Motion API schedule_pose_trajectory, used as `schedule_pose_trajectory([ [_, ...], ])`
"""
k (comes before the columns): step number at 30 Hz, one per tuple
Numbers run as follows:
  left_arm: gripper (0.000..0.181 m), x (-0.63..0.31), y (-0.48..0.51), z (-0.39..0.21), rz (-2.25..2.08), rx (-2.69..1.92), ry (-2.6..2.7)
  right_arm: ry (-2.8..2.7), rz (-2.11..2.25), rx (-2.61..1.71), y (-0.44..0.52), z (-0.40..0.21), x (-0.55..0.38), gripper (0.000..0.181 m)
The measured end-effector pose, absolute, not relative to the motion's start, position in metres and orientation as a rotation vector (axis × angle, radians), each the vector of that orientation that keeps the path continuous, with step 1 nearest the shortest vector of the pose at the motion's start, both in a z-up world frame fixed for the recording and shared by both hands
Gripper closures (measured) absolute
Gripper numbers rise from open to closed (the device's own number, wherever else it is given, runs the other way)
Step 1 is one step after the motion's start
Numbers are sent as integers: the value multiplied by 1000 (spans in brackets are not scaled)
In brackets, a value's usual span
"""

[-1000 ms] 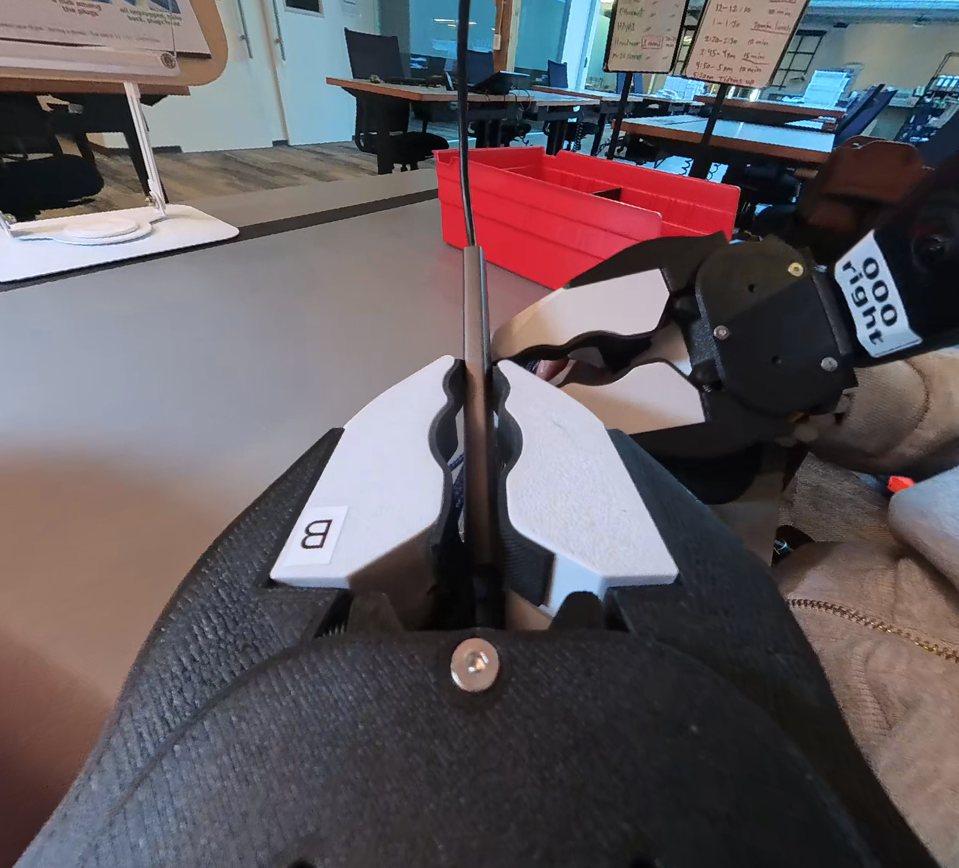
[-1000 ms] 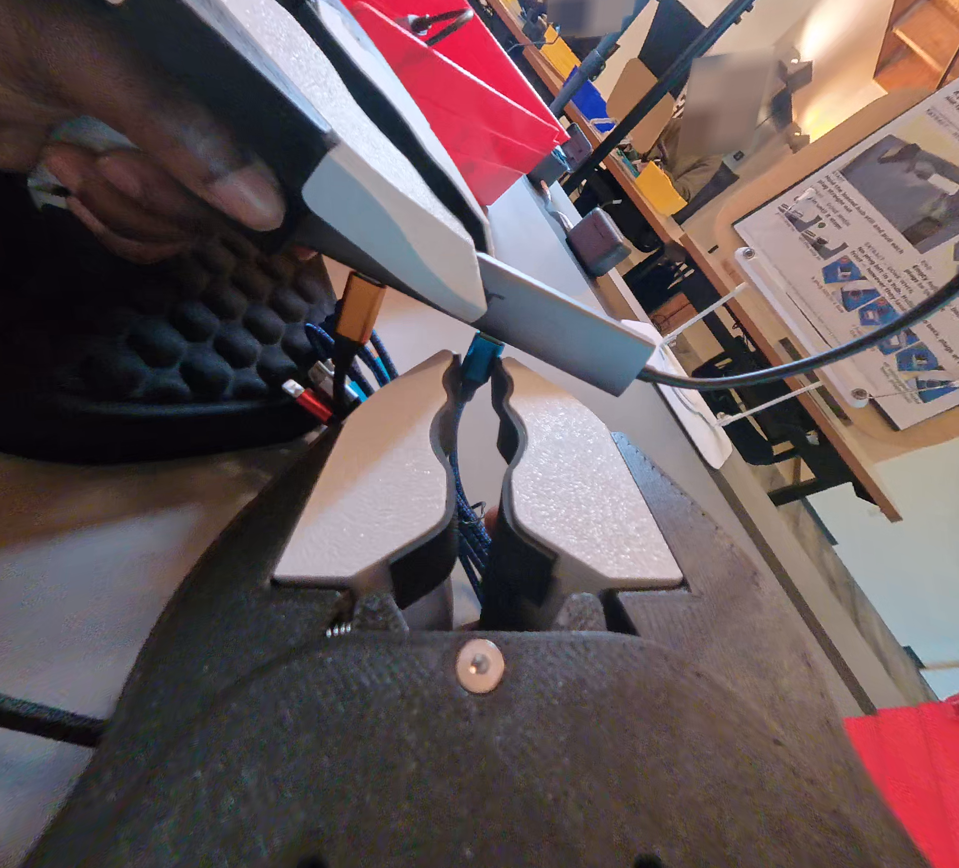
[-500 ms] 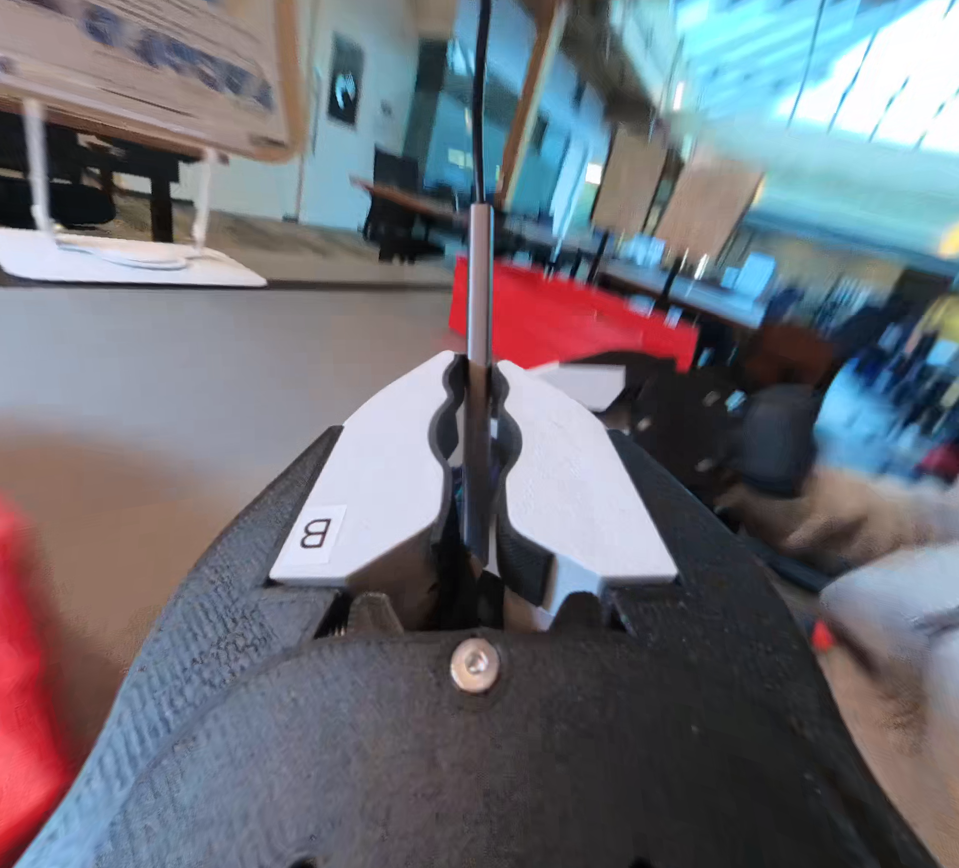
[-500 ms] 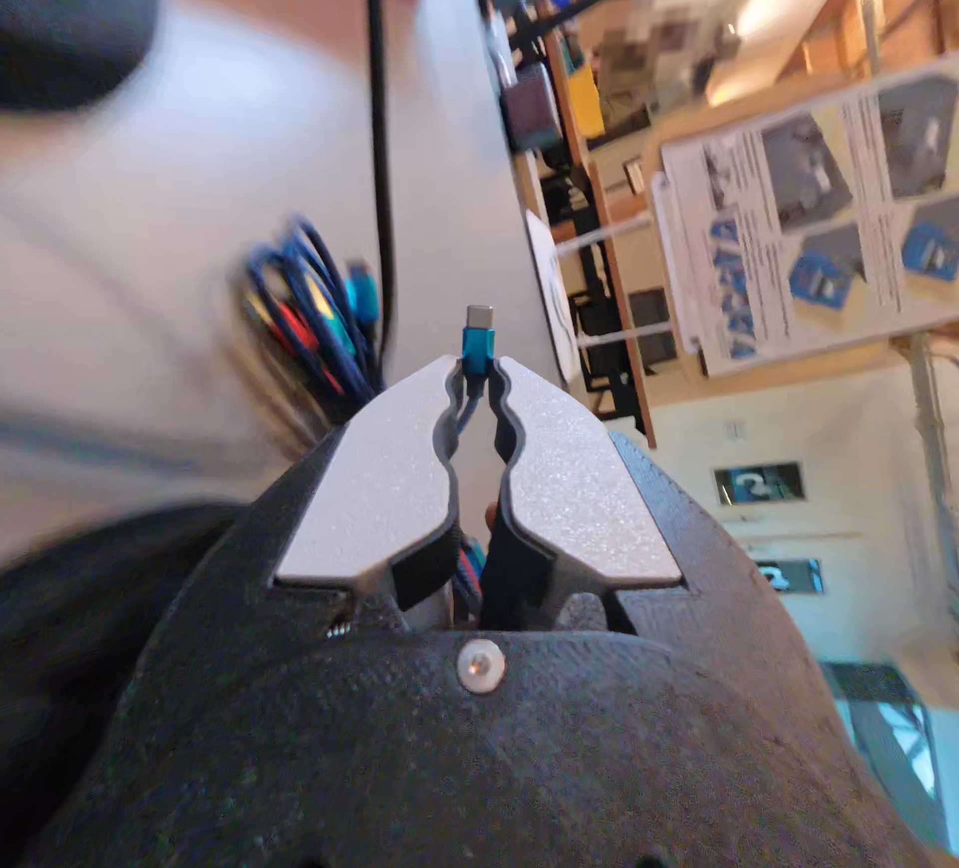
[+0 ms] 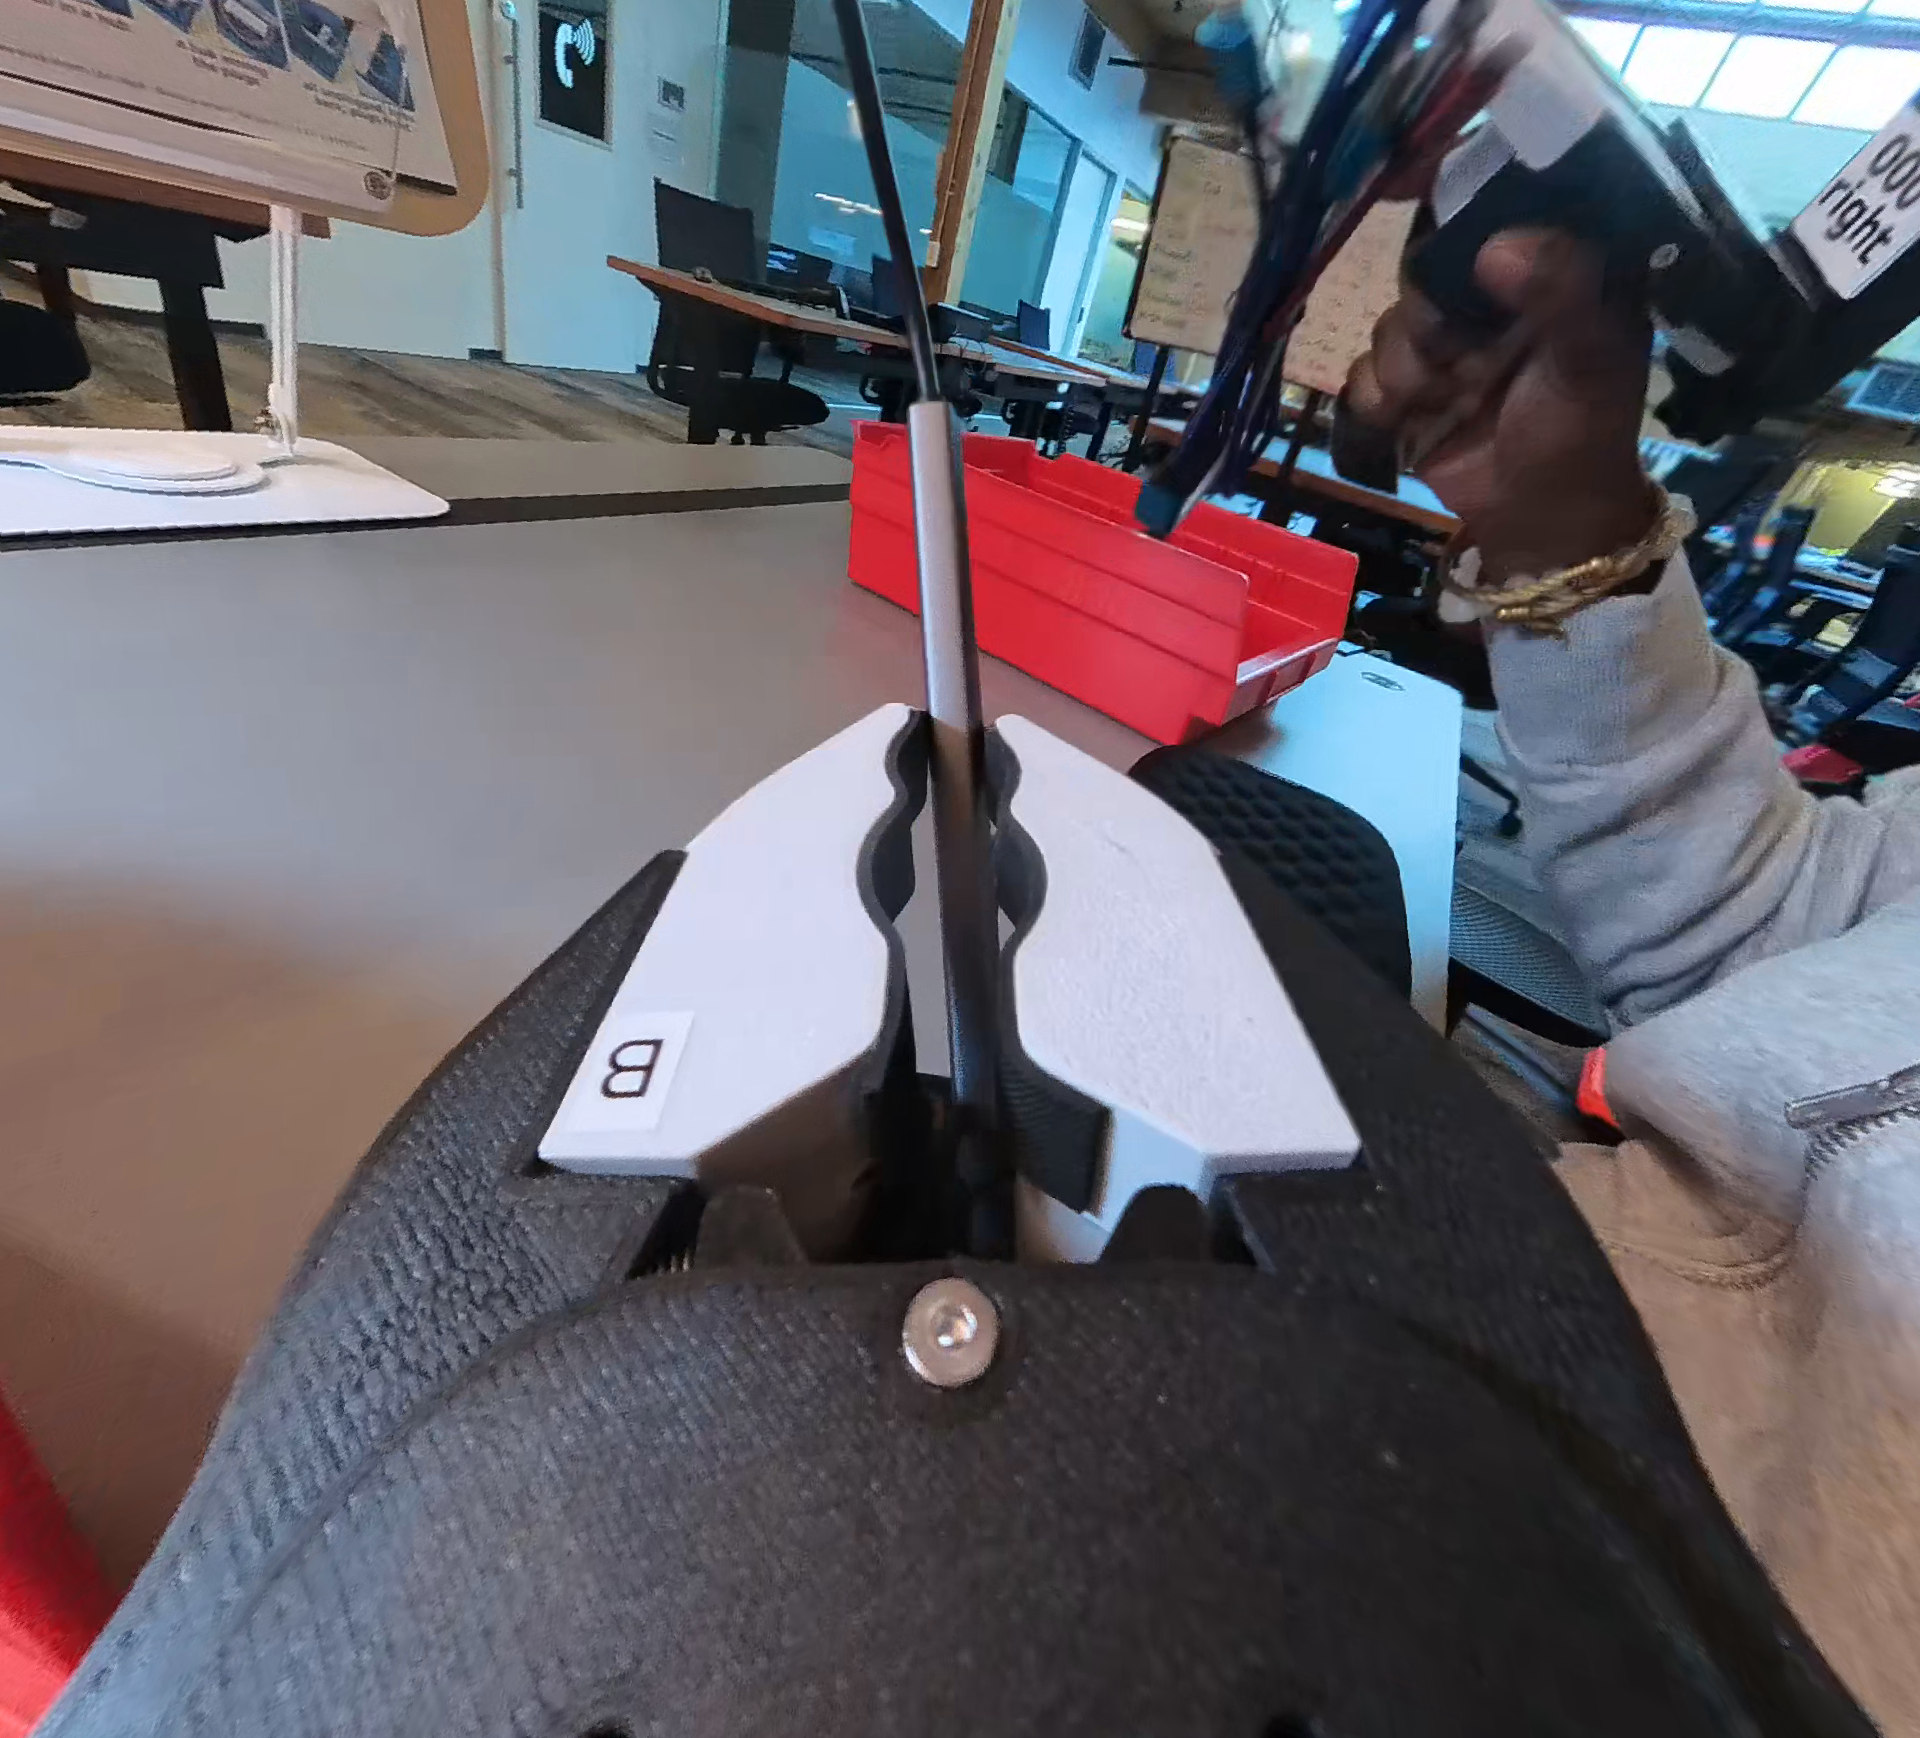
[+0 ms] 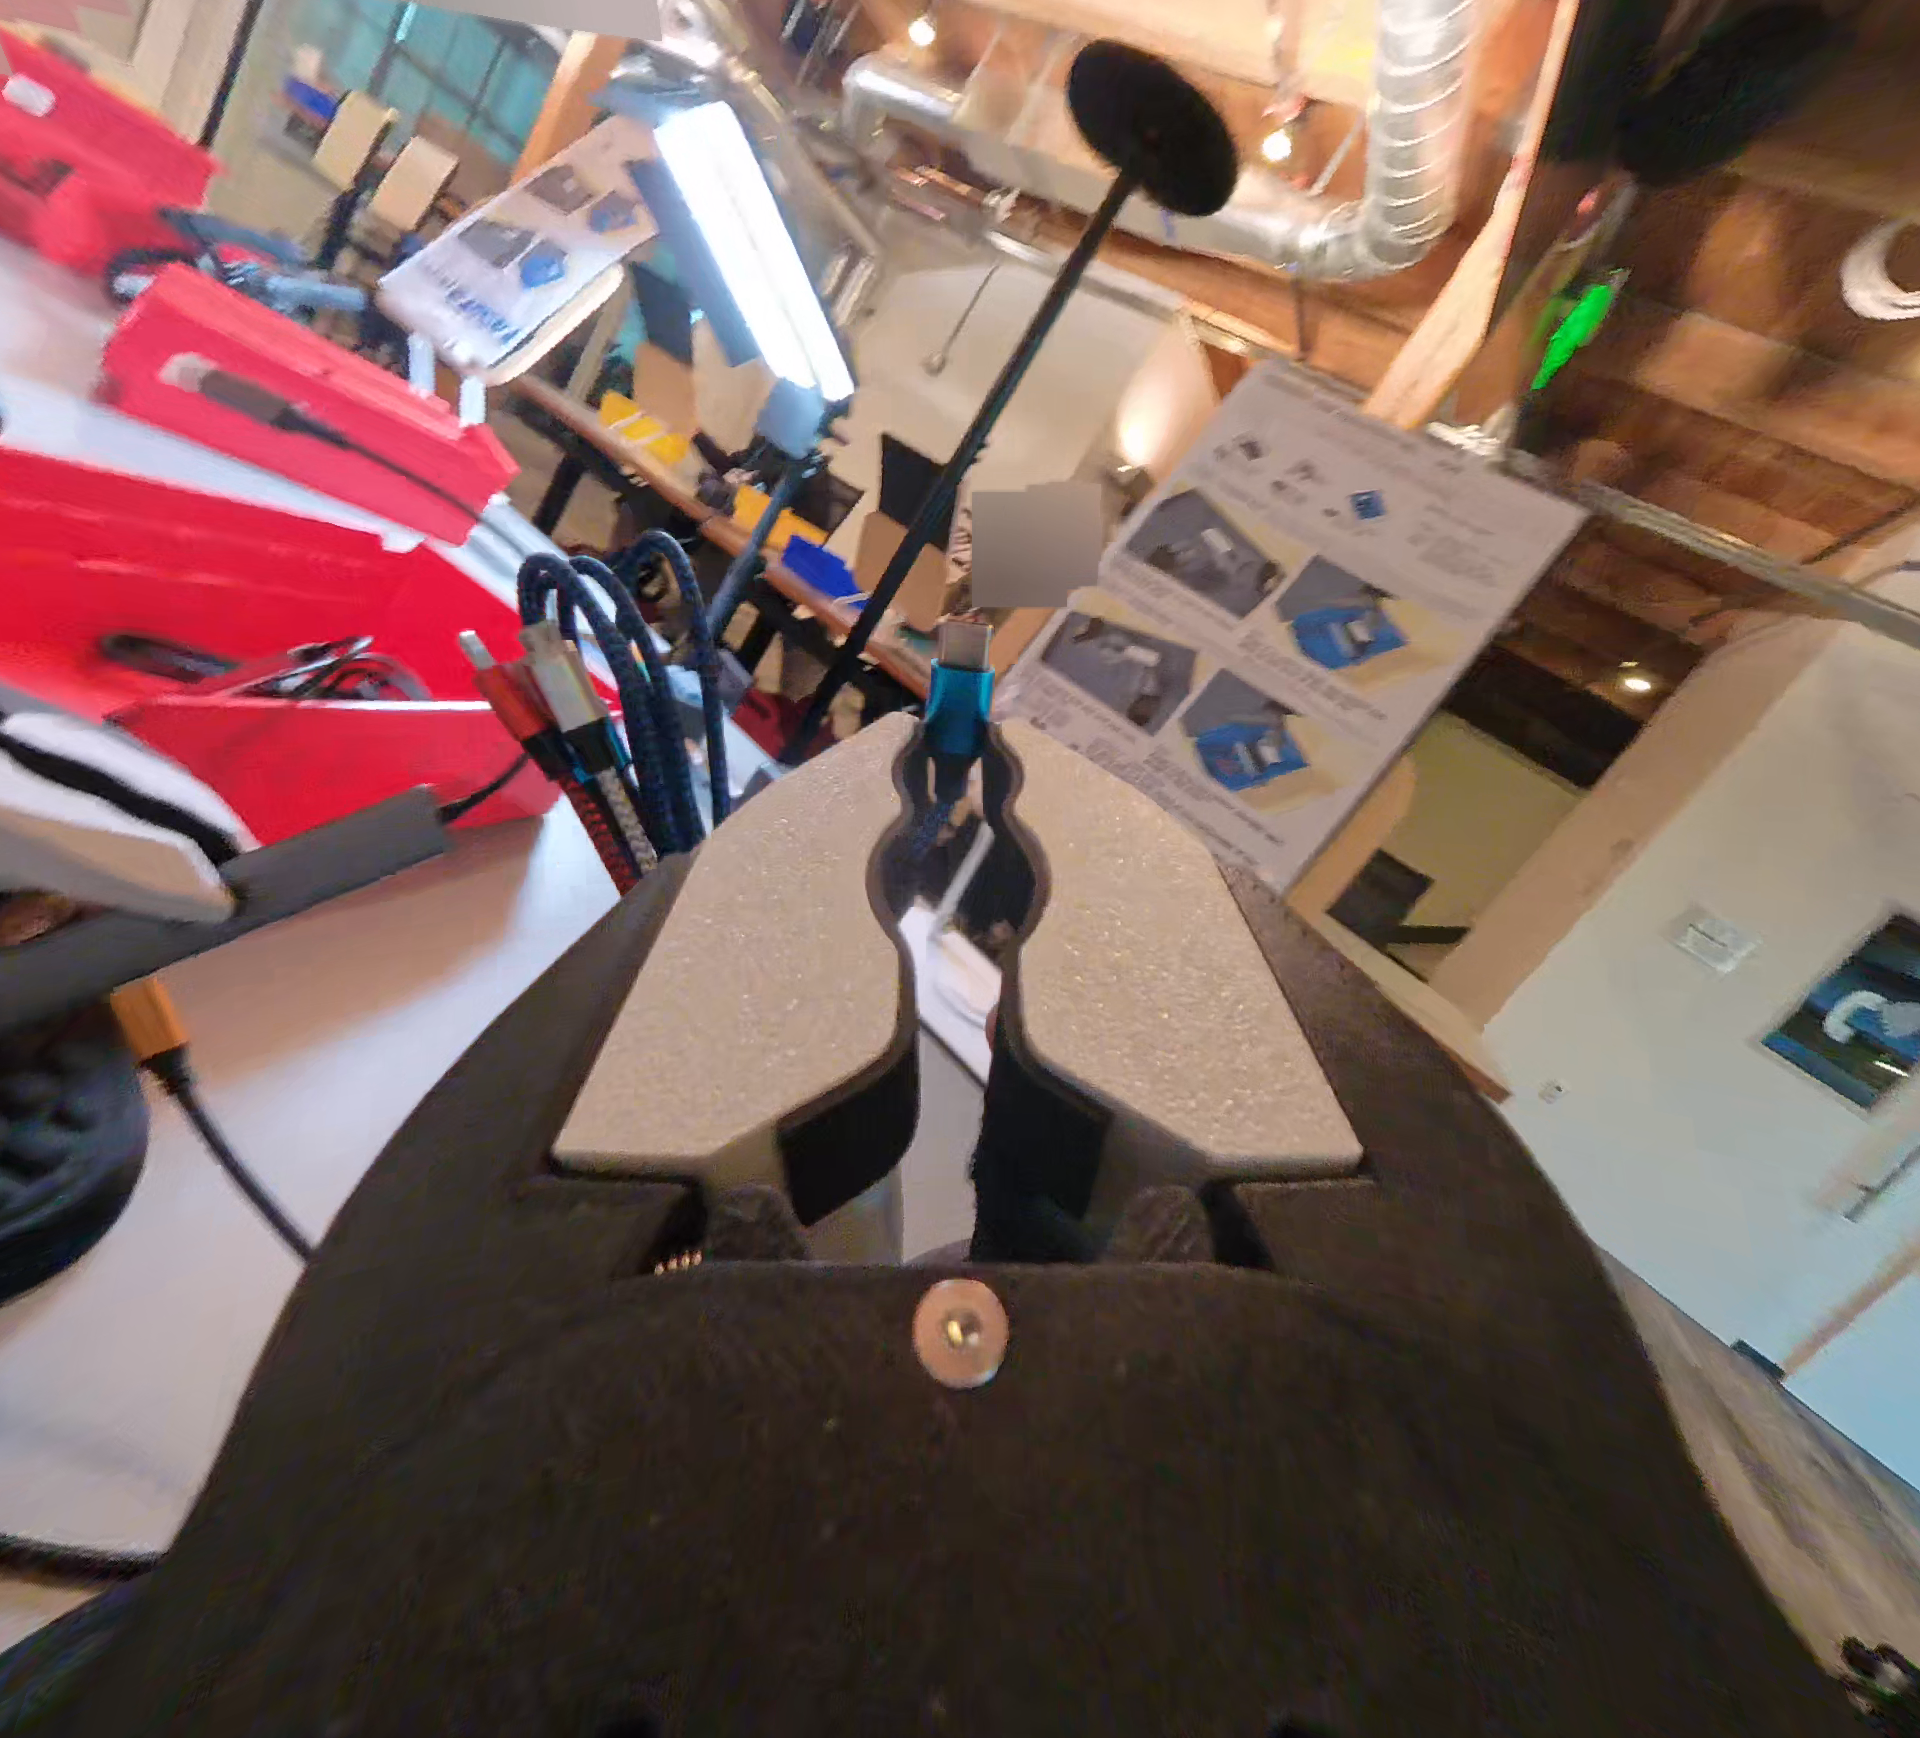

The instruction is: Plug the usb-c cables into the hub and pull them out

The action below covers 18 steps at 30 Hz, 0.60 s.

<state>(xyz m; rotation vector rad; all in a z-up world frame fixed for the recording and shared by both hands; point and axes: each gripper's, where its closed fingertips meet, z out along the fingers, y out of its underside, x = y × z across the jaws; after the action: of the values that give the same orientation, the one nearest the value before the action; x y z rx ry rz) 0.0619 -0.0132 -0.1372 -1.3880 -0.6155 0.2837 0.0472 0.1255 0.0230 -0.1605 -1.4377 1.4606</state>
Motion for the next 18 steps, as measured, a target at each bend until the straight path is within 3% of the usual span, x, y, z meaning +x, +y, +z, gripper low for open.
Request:
schedule_pose_trajectory([
  [6,171,65,-16,-132,261,-1349,-594,-1356,1447,-343,222,55,41,172],
  [18,171,70,-13,-131,249,-1358,-547,-1491,1030,-829,361,-55,-9,171],
])
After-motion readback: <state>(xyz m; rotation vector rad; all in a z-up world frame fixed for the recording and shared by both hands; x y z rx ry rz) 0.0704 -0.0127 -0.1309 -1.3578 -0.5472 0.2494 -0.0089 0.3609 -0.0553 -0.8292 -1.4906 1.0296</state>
